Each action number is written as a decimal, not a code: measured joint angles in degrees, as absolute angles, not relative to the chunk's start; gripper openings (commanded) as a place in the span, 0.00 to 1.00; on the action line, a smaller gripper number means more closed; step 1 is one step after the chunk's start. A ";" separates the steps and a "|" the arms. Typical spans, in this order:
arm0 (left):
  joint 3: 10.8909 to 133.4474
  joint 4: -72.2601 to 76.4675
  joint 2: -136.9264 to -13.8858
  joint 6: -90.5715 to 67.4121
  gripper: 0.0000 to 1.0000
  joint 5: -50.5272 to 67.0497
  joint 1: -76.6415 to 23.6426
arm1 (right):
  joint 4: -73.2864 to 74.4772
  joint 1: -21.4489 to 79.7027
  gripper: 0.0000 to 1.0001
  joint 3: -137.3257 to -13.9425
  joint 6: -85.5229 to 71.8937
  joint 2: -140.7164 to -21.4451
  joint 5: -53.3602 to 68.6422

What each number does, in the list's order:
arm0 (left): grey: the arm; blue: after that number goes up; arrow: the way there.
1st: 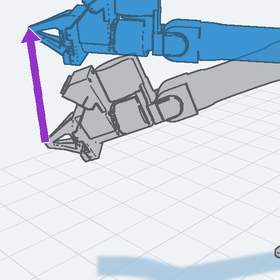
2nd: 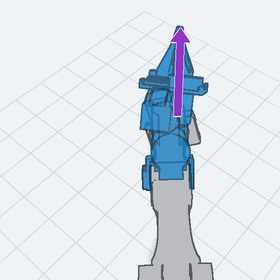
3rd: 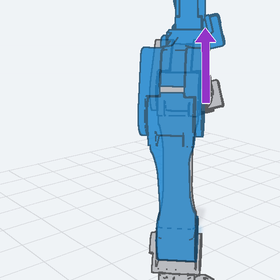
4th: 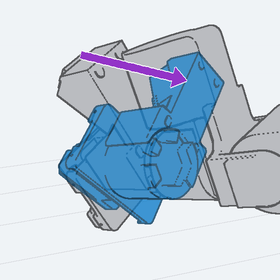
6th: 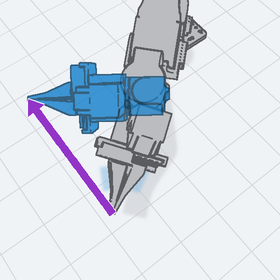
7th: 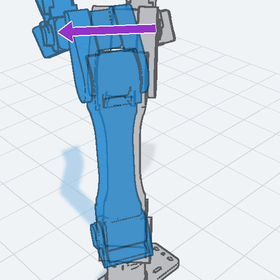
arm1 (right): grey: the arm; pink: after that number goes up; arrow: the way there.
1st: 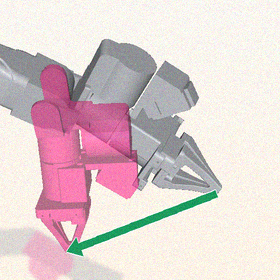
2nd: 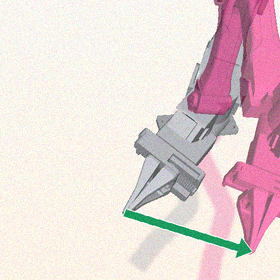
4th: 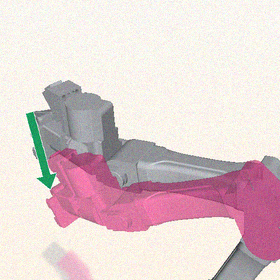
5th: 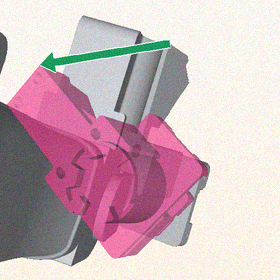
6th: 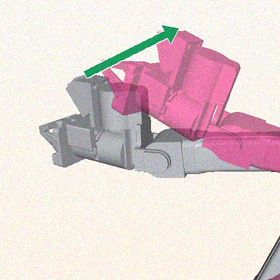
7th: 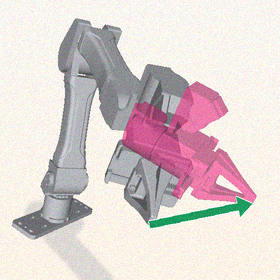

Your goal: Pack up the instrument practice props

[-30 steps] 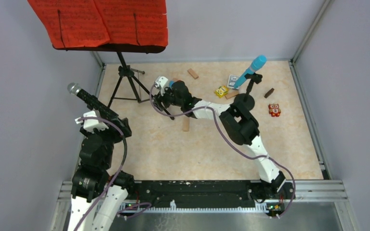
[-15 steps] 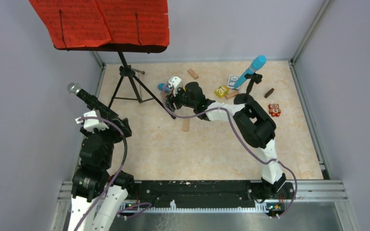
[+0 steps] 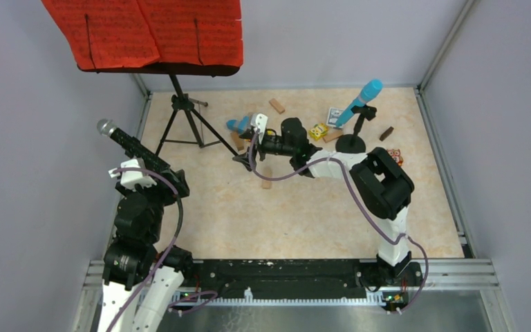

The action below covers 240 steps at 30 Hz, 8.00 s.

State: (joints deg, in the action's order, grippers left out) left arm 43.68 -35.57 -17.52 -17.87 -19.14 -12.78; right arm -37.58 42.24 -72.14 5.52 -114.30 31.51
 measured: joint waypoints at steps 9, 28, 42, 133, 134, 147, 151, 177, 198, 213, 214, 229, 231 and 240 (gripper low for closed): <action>43.44 -35.57 -17.50 -17.85 0.99 -18.92 -12.36 | -40.18 42.26 0.70 -69.71 14.35 -112.12 46.81; 43.38 -35.55 -17.34 -17.82 0.99 -18.92 -12.34 | -32.56 42.98 0.80 -83.99 11.75 -119.83 32.27; 43.33 -35.53 -17.34 -17.80 0.99 -18.90 -12.14 | -20.01 46.28 0.69 -102.30 5.58 -133.86 23.66; 63.05 -30.72 -25.87 -11.99 0.99 -2.90 -12.80 | -8.51 25.69 0.76 -42.54 9.67 -61.60 28.10; 64.79 -30.76 -27.22 -11.88 0.99 -1.78 -12.80 | -7.94 25.69 0.76 -41.47 7.46 -58.57 27.64; 83.59 -29.87 -49.19 -11.86 0.99 15.81 -12.91 | 12.29 25.69 0.65 -55.88 -14.63 -38.89 22.92; 87.55 -29.50 -53.47 -11.86 0.99 18.68 -12.91 | 17.67 25.69 0.65 -65.47 -16.25 -41.56 25.56; 105.84 -27.00 -68.66 -15.14 0.98 25.67 -15.49 | 33.08 25.69 0.60 -92.77 -19.05 -60.03 20.99; 105.32 -19.99 -69.08 -14.79 0.99 29.10 -15.92 | 29.58 25.69 0.52 -95.42 -22.59 -64.12 25.80; 103.70 -15.20 -65.60 -16.29 0.99 30.44 -16.19 | 8.64 25.69 0.56 -98.06 -21.12 -68.90 45.91; 103.53 -15.09 -65.49 -16.36 0.99 30.44 -16.19 | 7.22 25.69 0.56 -96.95 -20.56 -68.69 46.19; 101.67 -14.46 -64.36 -16.62 0.99 30.61 -16.23 | -11.84 31.86 0.67 -83.37 6.66 -65.91 50.54; 101.65 -14.24 -64.20 -16.62 0.99 30.61 -16.23 | -12.73 33.34 0.67 -85.25 8.60 -67.29 50.02; 101.65 -13.50 -63.88 -16.64 0.99 30.59 -16.23 | -12.80 38.20 0.62 -95.15 13.50 -76.12 45.41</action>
